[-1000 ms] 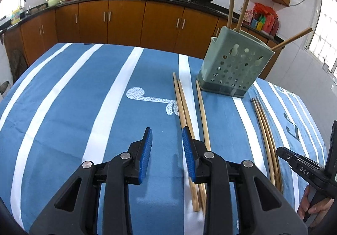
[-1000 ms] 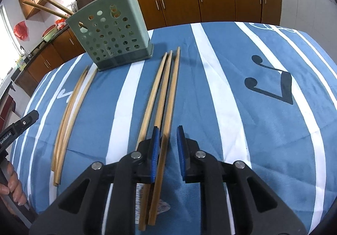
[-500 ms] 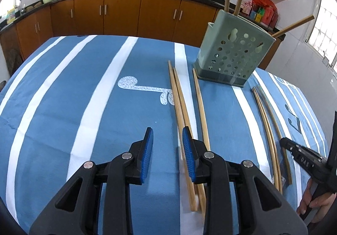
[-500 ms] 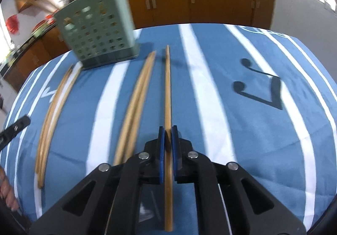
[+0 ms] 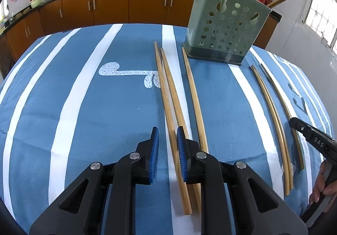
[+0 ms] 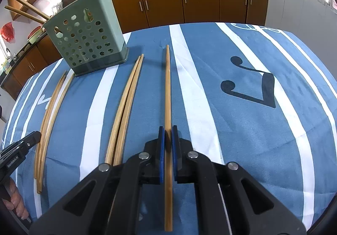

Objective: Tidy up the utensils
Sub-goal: 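Grasp a chopstick with the right tool while the left tool grasps another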

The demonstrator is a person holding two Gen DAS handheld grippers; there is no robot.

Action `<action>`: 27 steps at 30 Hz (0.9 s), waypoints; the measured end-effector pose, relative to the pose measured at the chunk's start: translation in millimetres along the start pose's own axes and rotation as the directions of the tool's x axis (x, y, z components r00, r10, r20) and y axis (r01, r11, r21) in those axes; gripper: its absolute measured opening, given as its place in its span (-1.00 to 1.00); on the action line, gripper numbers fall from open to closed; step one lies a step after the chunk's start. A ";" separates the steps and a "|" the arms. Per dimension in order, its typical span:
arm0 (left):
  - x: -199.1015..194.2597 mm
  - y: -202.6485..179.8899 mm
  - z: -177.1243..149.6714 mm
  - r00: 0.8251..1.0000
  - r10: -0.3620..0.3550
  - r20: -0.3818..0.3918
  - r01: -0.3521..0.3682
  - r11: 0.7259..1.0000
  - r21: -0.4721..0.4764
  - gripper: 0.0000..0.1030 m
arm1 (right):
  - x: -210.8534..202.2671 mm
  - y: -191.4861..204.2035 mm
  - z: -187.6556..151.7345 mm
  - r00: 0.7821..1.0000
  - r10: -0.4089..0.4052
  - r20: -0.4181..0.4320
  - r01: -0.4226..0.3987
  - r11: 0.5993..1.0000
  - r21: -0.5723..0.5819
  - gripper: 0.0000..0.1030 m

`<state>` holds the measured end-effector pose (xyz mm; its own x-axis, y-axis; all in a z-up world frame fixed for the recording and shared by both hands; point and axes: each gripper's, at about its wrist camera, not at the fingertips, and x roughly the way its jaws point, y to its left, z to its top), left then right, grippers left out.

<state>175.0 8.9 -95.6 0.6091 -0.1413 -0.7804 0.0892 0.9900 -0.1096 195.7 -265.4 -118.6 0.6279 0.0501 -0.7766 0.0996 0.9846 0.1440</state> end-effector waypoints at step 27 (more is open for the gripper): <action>5.3 42.4 15.0 0.997 0.071 0.032 -0.069 0.995 -0.068 -0.86 | 13.8 -4.7 16.8 0.999 -0.037 0.037 0.038 0.999 -0.039 -0.85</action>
<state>193.8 50.1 -95.1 0.6387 -0.0706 -0.7662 -0.0068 0.9952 -0.0975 216.9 -272.2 -119.7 0.6517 0.0077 -0.7584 0.0935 0.9915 0.0905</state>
